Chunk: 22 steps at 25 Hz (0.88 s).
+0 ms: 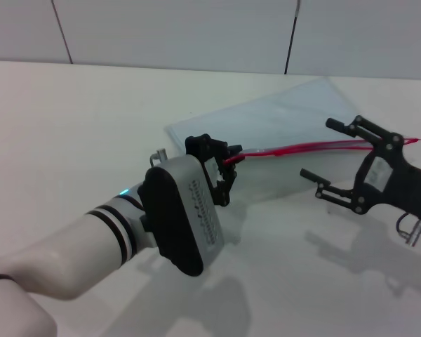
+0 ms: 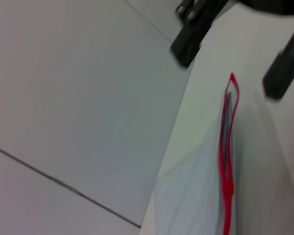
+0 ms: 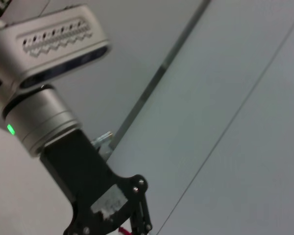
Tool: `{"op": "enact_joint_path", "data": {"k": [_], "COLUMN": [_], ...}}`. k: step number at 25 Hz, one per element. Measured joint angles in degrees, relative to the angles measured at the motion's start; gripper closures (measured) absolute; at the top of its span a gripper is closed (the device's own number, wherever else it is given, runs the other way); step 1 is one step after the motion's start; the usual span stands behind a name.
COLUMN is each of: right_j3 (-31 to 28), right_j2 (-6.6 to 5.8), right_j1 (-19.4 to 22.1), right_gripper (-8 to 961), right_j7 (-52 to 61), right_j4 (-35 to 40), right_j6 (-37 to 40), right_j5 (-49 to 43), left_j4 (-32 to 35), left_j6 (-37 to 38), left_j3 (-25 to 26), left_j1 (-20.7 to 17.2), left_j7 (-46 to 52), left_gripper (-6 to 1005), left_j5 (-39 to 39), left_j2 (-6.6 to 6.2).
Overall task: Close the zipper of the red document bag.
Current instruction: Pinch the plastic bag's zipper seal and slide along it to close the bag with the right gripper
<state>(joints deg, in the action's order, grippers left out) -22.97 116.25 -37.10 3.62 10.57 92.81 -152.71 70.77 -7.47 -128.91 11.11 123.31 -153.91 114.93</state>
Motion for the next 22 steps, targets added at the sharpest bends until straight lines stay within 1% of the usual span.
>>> {"op": "enact_joint_path", "data": {"k": [4,7,11,16,22], "right_j3": [1.44,2.5,2.68,2.73,2.18], "right_j2": [0.2,0.26,0.27,0.28,0.29], "right_j1": [-1.14,-1.83,-1.79,-1.8,-1.68], "right_gripper": [187,188,188,190,195], "right_j7": [-3.2,-7.28,-14.85,-18.37,-23.07], "right_j4": [-1.09,-3.73,-8.07,-10.23,-12.95], "right_j6": [-3.21,-6.26,-11.84,-17.41,-20.67], "right_j5": [-0.22,-0.31,-0.11,-0.03,0.45], "left_j4": [0.12,0.32,0.37,0.45,0.5], "left_j6": [-0.32,-1.26,-2.04,-2.26,-2.44], "left_j3": [-1.41,-2.47,-2.83,-3.05,-3.54], "left_j1": [0.01,-0.37,-0.85,-1.3,-1.47], "left_j7": [-0.06,-0.07,-0.08,-0.18,-0.24], "left_gripper": [949,949,949,950,950], "left_j5": [-0.14,-0.17,-0.17,-0.17,-0.16], "left_j2": [-0.34,-0.71,-0.8,-0.79,-0.89]}}
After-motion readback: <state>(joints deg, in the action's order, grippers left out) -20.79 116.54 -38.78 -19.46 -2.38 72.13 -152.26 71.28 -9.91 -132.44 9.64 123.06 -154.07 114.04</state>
